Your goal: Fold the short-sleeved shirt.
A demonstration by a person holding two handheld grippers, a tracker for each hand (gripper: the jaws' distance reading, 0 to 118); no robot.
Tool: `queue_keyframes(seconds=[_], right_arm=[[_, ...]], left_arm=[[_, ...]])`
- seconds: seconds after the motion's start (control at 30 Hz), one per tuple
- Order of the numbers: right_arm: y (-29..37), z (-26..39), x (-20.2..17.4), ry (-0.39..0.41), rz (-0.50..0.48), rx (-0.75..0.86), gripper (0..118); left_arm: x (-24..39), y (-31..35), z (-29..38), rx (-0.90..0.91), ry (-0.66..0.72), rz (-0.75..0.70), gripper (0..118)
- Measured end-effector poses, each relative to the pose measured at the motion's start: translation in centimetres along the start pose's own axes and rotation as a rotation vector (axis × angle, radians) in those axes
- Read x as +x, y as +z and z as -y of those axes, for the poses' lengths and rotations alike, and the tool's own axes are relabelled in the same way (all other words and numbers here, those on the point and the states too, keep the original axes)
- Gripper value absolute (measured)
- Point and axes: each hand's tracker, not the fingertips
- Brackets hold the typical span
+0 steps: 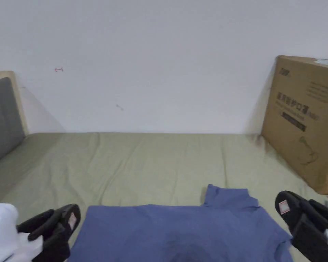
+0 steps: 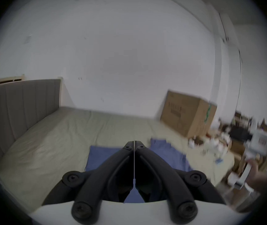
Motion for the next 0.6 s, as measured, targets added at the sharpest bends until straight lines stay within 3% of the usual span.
queue_keyframes(seconds=[0.07,0.13,0.23,0.27,0.33,0.47,0.6], right_arm=[[0.2,0.4,0.0,-0.029,-0.052,-0.033,3],[0.2,1.0,0.1,-0.008,-0.045,-0.081,3],[-0.6,2.6,1.2,-0.037,-0.043,-0.189,3],[-0.8,3.1,1.7,-0.061,-0.039,-0.224,3],[-1.0,4.0,2.4,-0.132,-0.032,-0.274,3],[-0.9,5.3,4.0,-0.234,-0.001,-0.308,3],[-1.2,5.8,4.6,-0.248,0.022,-0.345,3]], left_arm=[[-2.5,-1.5,0.7,-0.246,-0.009,-0.074,0],[-5.8,-3.4,2.9,-0.586,0.094,-0.076,0],[-9.7,-4.6,8.2,-0.756,0.231,-0.100,3],[-10.7,-4.7,9.6,-0.779,0.262,-0.094,31],[-11.8,-4.7,12.4,-0.769,0.340,-0.116,112],[-13.1,-5.3,15.4,-0.778,0.387,-0.218,112],[-12.8,-6.5,18.0,-0.906,0.241,-0.310,108]])
